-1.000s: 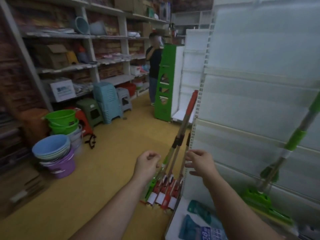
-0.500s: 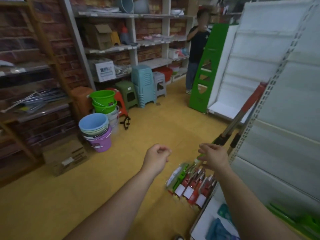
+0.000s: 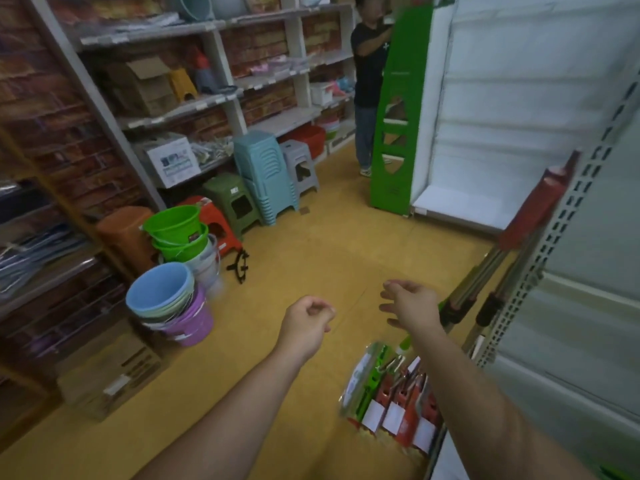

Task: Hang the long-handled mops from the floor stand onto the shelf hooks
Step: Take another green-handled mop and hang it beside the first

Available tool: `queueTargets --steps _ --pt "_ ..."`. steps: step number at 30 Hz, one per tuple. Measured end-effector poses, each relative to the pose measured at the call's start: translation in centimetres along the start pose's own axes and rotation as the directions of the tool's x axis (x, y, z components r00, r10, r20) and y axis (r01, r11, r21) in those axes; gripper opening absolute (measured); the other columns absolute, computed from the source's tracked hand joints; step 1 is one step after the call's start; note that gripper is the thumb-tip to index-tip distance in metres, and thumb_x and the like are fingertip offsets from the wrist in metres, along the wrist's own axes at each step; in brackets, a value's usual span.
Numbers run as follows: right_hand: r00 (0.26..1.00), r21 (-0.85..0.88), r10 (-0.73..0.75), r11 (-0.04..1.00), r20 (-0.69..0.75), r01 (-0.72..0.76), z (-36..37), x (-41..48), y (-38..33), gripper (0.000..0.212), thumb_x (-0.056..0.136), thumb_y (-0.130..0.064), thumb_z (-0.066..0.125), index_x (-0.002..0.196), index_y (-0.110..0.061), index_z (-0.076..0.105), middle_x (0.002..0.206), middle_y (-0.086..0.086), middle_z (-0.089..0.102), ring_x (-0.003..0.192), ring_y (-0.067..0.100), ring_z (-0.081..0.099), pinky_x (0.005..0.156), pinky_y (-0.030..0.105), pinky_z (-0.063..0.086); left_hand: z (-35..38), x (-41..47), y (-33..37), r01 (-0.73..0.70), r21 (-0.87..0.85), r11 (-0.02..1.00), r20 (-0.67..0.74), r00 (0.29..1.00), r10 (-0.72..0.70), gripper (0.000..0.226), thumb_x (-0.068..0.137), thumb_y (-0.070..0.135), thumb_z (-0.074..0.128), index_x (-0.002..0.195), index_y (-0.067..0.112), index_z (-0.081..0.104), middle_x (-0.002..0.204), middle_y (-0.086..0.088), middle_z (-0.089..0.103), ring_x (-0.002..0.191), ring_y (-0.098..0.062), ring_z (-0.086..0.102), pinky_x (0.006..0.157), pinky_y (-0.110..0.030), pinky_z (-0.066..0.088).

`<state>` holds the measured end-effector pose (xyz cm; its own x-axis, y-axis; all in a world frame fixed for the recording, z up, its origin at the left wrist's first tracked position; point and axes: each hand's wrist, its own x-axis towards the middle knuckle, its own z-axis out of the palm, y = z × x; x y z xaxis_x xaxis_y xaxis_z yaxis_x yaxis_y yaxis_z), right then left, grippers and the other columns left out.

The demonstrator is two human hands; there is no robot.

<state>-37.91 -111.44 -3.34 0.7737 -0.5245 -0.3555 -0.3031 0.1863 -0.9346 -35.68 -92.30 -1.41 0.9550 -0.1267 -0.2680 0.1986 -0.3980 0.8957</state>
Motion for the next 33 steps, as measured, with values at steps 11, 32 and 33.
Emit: queueTargets --steps 11,32,33 --pt "0.975 0.034 -0.069 0.996 -0.210 0.078 -3.8 8.3 -4.2 0.009 0.100 -0.027 0.063 0.100 -0.022 0.070 0.094 -0.001 0.076 0.075 0.016 0.073 0.070 0.035 0.057 9.8 12.0 5.8 -0.128 0.145 0.981 0.213 0.972 0.095 0.007 0.097 0.021 0.068 0.092 0.017 0.065 0.080 0.001 0.065 0.076 -0.023 0.064 0.058 -0.029 0.042" --pt "0.552 0.164 0.132 0.986 -0.824 0.008 0.8 19.7 -3.7 0.003 0.095 -0.031 0.068 0.096 -0.032 0.070 0.091 -0.006 0.075 0.083 0.018 0.076 0.072 0.040 0.063 21.0 36.6 7.2 -0.518 0.303 0.800 0.843 0.537 0.029 0.009 0.092 0.027 0.072 0.097 0.022 0.066 0.091 -0.002 0.065 0.092 -0.029 0.068 0.082 -0.040 0.054" --pt "0.513 0.176 0.148 0.984 -0.845 0.007 1.1 19.5 -3.5 0.004 0.094 -0.031 0.067 0.097 -0.032 0.070 0.090 -0.008 0.074 0.081 0.015 0.076 0.067 0.036 0.063 22.0 36.9 7.4 -0.554 0.291 0.780 0.869 0.494 0.027 0.009 0.091 0.028 0.073 0.096 0.024 0.067 0.089 0.001 0.065 0.087 -0.024 0.067 0.075 -0.036 0.052"
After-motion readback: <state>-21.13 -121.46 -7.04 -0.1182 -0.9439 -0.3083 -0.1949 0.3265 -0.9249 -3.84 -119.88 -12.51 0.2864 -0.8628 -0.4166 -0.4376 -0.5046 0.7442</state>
